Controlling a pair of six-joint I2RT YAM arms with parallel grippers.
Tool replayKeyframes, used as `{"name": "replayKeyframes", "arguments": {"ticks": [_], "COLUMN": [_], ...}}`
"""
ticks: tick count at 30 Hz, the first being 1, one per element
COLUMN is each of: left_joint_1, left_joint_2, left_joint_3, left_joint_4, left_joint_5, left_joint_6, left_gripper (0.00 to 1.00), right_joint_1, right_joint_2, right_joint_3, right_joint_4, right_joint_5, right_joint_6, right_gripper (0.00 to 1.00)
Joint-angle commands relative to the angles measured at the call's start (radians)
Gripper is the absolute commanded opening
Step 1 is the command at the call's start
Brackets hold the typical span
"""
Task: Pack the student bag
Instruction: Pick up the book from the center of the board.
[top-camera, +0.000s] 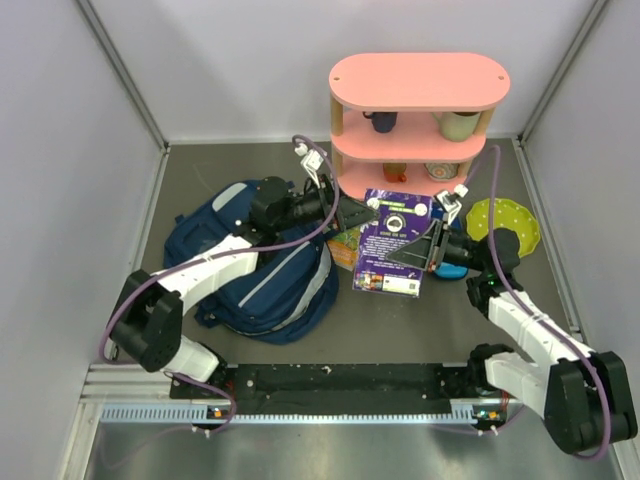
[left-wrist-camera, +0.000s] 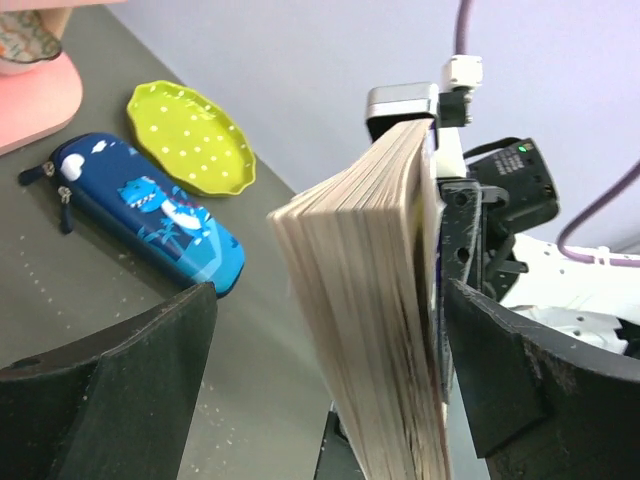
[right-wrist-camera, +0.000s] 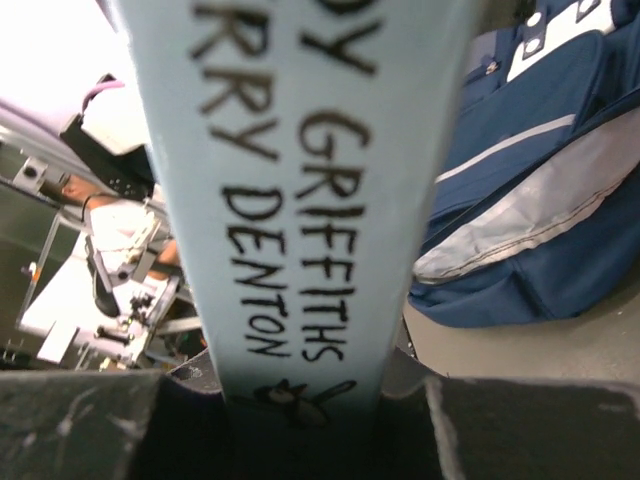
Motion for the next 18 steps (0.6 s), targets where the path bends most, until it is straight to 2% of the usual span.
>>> {"name": "replayKeyframes", "arguments": {"ticks": [1,6,9,10,11,13,14,15,16,17,18], "left_joint_1": [0.007,0.008,0.008,0.01,0.008,0.008,0.008,0.01,0.01,0.01,0.011], "left_joint_2": [0.008,0.047,0.067,0.073,0.079,0.076,0.068,0.062,0.054,0.035,0.018], "left_joint_3": [0.03,0.045,0.042,0.042,0.042,0.036,0.035,0.033,0.027,0.021,0.012], "left_joint_4": [0.197,0.278,0.337,0.347,0.352,0.355,0.351,0.322,0.305,0.285,0.244], "left_joint_5": [0.104,0.173,0.202,0.21,0.217,0.219,0.213,0.207,0.198,0.184,0.147], "left_joint_6": [-0.074,-0.136,-0.178,-0.192,-0.195,-0.194,-0.189,-0.182,-0.159,-0.143,-0.128], "left_gripper": [0.98,0.91,0.77,0.63,0.54,0.27,0.11,0.0,0.0,0.0,0.0], "right_joint_1": [-0.001,0.013,0.025,0.029,0.032,0.032,0.033,0.032,0.032,0.032,0.032], "right_joint_2": [0.023,0.057,0.072,0.074,0.077,0.085,0.091,0.092,0.092,0.091,0.089], "right_joint_3": [0.085,0.123,0.163,0.17,0.179,0.2,0.208,0.228,0.237,0.248,0.268], "right_joint_4": [0.158,0.097,0.002,-0.032,-0.064,-0.164,-0.199,-0.283,-0.333,-0.392,-0.447], "right_joint_5": [-0.1,-0.161,-0.187,-0.187,-0.189,-0.189,-0.189,-0.181,-0.166,-0.122,-0.082], "right_joint_6": [0.02,-0.031,-0.101,-0.121,-0.165,-0.209,-0.26,-0.287,-0.348,-0.382,-0.412], "right_gripper": [0.0,0.0,0.0,0.0,0.0,0.0,0.0,0.0,0.01,0.07,0.28]}}
